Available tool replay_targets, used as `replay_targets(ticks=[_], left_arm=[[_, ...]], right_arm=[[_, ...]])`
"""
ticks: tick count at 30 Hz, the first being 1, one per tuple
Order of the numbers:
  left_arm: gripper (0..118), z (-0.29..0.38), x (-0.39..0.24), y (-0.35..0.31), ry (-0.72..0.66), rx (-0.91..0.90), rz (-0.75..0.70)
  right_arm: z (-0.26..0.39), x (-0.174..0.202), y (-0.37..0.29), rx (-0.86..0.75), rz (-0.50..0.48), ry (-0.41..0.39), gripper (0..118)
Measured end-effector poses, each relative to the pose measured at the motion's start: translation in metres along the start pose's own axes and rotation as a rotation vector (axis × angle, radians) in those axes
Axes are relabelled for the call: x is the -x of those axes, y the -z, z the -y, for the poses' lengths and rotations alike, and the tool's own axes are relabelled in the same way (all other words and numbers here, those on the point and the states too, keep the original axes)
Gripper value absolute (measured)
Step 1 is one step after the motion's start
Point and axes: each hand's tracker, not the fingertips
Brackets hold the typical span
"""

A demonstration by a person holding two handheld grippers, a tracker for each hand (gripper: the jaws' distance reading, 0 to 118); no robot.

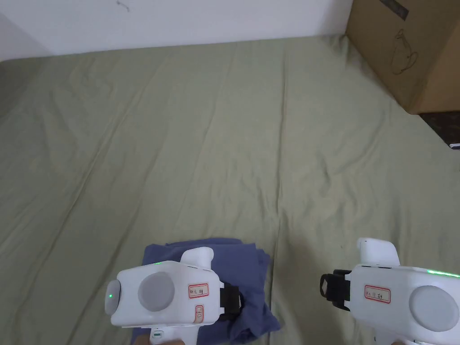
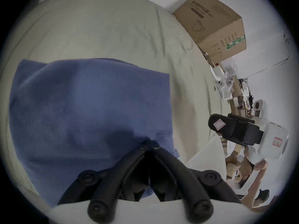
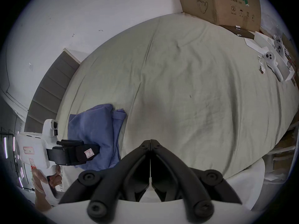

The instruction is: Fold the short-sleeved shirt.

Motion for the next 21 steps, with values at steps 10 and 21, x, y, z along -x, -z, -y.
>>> replay_targets(ticks=[10,21], left_arm=[[1,0.008,-0.010,0.042,-0.089,0.073,0.170],[0,0.004,0.008,-0.053,-0.019,-0.156,0.234]], right_arm=[[0.001,0.004,0.003,0.003,-0.005,0.013,0],[-0.010,0.028,-0.017,-0.034,-0.021,-0.076,0]])
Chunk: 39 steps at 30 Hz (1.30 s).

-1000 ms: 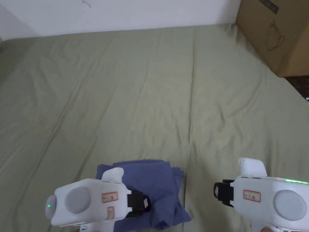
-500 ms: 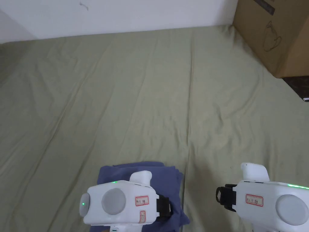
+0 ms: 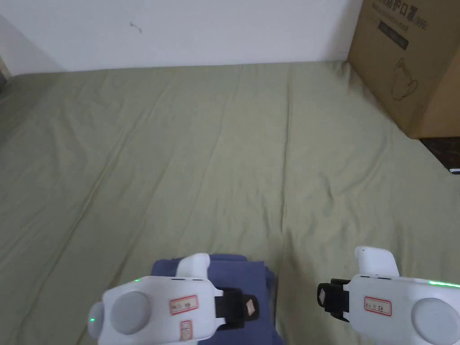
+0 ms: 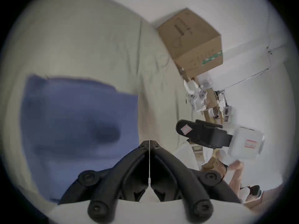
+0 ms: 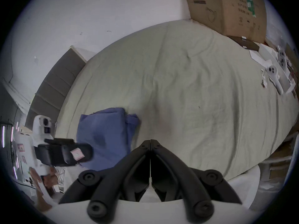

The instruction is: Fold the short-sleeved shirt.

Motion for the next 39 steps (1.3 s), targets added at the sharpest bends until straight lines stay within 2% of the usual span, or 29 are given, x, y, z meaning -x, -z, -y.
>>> replay_targets(ticks=[4,7,12,13,14,15,16,17,19,20,21,22,27,33,34,35,36,37,38,39], left_arm=[[0,-0.003,0.022,-0.055,0.041,-0.110,-0.063],[0,0.001,0.059,-0.080,-0.055,-0.146,-0.128],[1,0.025,0.104,-0.108,-0.197,-0.216,-0.113],[1,0.030,0.111,-0.112,-0.227,-0.229,-0.102],[2,0.034,0.117,-0.113,-0.250,-0.232,-0.089],[5,0.038,0.123,-0.114,-0.277,-0.236,-0.095],[16,0.039,0.125,-0.111,-0.286,-0.226,-0.105],[21,0.042,0.129,-0.111,-0.286,-0.219,-0.106],[41,0.045,0.137,-0.109,-0.292,-0.207,-0.082],[75,0.041,0.142,-0.102,-0.292,-0.183,-0.038],[102,0.042,0.146,-0.098,-0.302,-0.161,-0.012],[118,0.042,0.151,-0.092,-0.311,-0.144,0.026],[118,0.028,0.169,-0.054,-0.377,-0.129,0.075],[118,0.013,0.169,-0.021,-0.378,-0.089,0.244],[106,0.012,0.168,-0.014,-0.378,-0.067,0.290],[72,0.012,0.166,-0.009,-0.377,-0.067,0.291],[21,0.006,0.162,-0.004,-0.363,-0.060,0.238],[23,0.004,0.161,0.000,-0.349,-0.024,0.076],[23,0.004,0.165,0.000,-0.401,-0.023,0.037],[23,0.004,0.174,-0.002,-0.440,-0.026,0.160]], right_arm=[[-0.012,0.030,-0.002,-0.018,-0.110,-0.067,0],[-0.017,0.060,0.009,0.013,-0.225,-0.117,0],[-0.011,0.104,0.058,0.143,-0.292,-0.298,0],[-0.009,0.105,0.075,0.189,-0.300,-0.288,0],[-0.007,0.105,0.092,0.238,-0.267,-0.274,0],[-0.004,0.105,0.104,0.268,-0.172,-0.287,0],[0.001,0.104,0.115,0.275,-0.107,-0.327,0],[0.006,0.102,0.120,0.283,-0.112,-0.361,0],[0.006,0.098,0.112,0.254,-0.172,-0.289,0],[0.003,0.097,0.110,0.259,-0.177,-0.276,0],[0.002,0.093,0.108,0.265,-0.180,-0.272,0],[0.001,0.091,0.109,0.265,-0.184,-0.261,0],[0.003,0.090,0.110,0.264,-0.190,-0.231,0],[0.004,0.096,0.109,0.262,-0.171,-0.278,0],[0.004,0.095,0.109,0.262,-0.172,-0.276,0],[0.004,0.095,0.110,0.262,-0.172,-0.272,0],[0.003,0.094,0.110,0.262,-0.170,-0.265,0],[0.002,0.093,0.109,0.261,-0.171,-0.259,0],[0.001,0.092,0.107,0.261,-0.167,-0.252,0],[-0.001,0.092,0.106,0.266,-0.173,-0.239,0]])
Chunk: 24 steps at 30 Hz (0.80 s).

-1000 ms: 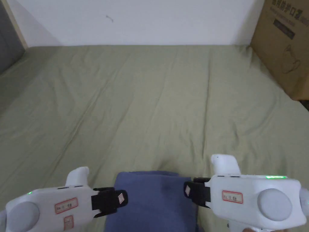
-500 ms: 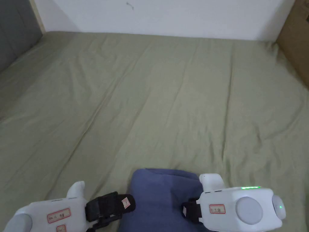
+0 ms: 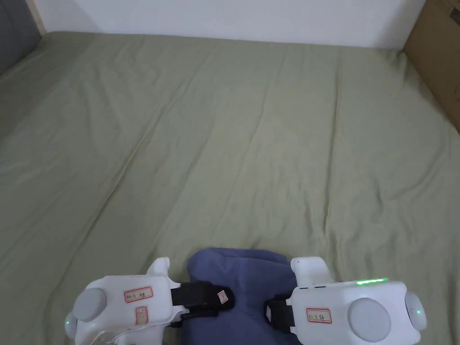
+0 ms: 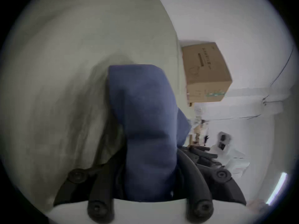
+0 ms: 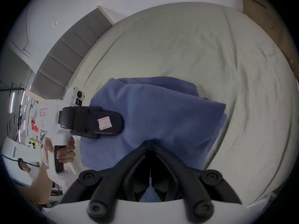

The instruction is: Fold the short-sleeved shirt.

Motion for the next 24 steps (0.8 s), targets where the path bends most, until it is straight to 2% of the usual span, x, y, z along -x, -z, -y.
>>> replay_targets(ticks=[1,5,10,19,22,24], left_arm=[[23,-0.004,-0.002,-0.003,-0.003,-0.005,0.068],[23,-0.009,-0.014,-0.020,0.107,0.010,-0.045],[23,-0.042,-0.016,-0.064,0.172,0.001,-0.177],[23,-0.131,-0.021,-0.179,0.398,-0.038,-0.747],[23,-0.158,-0.014,-0.199,0.495,0.020,-1.085],[23,-0.173,-0.004,-0.212,0.501,0.012,-1.232]], right_arm=[[-0.001,0.001,-0.003,-0.001,0.000,0.007,0],[-0.008,0.005,-0.016,-0.037,-0.008,0.012,0],[-0.016,0.012,-0.020,-0.081,-0.009,0.007,0],[-0.022,0.004,-0.009,-0.078,0.022,0.045,0],[-0.026,-0.005,-0.003,-0.071,0.034,0.088,0],[-0.028,-0.009,0.001,-0.070,0.056,0.104,0]])
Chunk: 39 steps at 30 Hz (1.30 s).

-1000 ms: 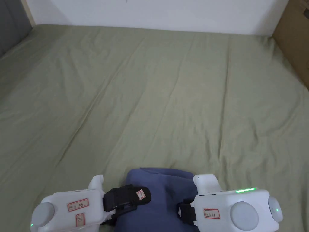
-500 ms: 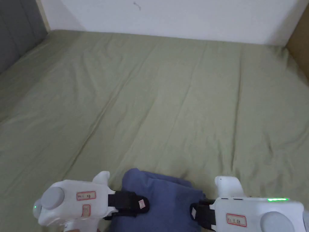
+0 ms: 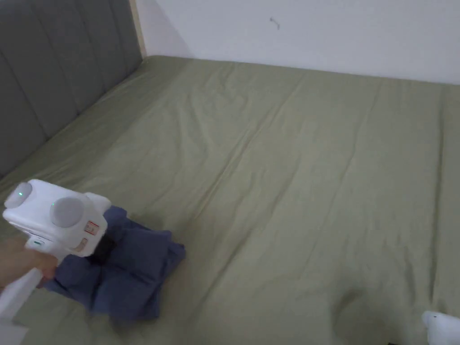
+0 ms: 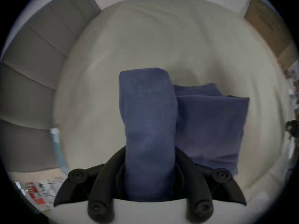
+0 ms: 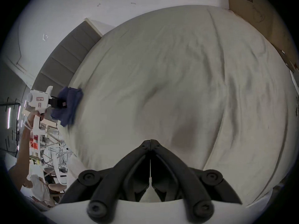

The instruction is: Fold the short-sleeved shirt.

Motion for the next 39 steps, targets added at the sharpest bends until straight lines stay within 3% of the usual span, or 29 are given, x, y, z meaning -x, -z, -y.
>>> replay_targets(ticks=[2,3,5,7,9,12,16,17,18,19,20,23,29,34,39], left_arm=[[24,-0.002,0.012,0.004,0.018,-0.054,-0.130],[31,-0.001,0.016,0.008,0.030,-0.073,-0.186],[81,-0.003,0.025,0.024,0.042,-0.046,-0.307],[113,-0.001,0.028,0.031,0.026,0.007,-0.390],[114,0.000,0.030,0.026,-0.028,-0.028,-0.425],[114,0.007,0.027,0.007,-0.124,-0.080,-0.292],[108,0.013,0.002,-0.031,-0.158,-0.152,-0.193],[87,0.012,-0.006,-0.047,-0.168,-0.228,-0.116],[52,0.014,-0.013,-0.060,-0.181,-0.271,-0.044],[7,0.016,-0.022,-0.071,-0.220,-0.298,0.005],[2,0.021,-0.033,-0.082,-0.248,-0.325,0.036],[0,0.022,-0.071,-0.107,-0.208,-0.331,0.169],[0,0.040,-0.163,-0.152,-0.152,-0.458,0.227],[0,0.065,-0.224,-0.209,-0.142,-0.631,0.174],[0,0.092,-0.267,-0.263,-0.128,-0.864,0.078]], right_arm=[[-0.003,-0.004,0.005,0.007,0.018,0.015,0],[-0.005,-0.006,0.006,0.008,0.021,0.019,0],[-0.007,-0.008,0.008,0.015,0.033,0.030,0],[-0.008,-0.011,0.007,0.017,0.030,0.029,0],[-0.009,-0.013,0.006,0.012,0.037,0.033,0],[-0.011,-0.020,0.005,0.010,0.043,0.046,0],[-0.008,-0.023,-0.003,-0.004,0.035,0.057,0],[-0.008,-0.022,-0.006,-0.008,0.028,0.048,0],[-0.008,-0.021,-0.008,-0.011,0.024,0.031,0],[-0.008,-0.020,-0.011,-0.014,0.026,0.019,0],[-0.008,-0.019,-0.014,-0.021,0.025,0.013,0],[-0.005,-0.019,-0.025,-0.055,-0.011,0.032,0],[0.008,-0.023,-0.057,-0.126,0.010,0.023,0],[0.018,-0.018,-0.114,-0.315,0.078,0.004,0],[0.022,0.006,-0.176,-0.560,0.253,-0.132,0]])
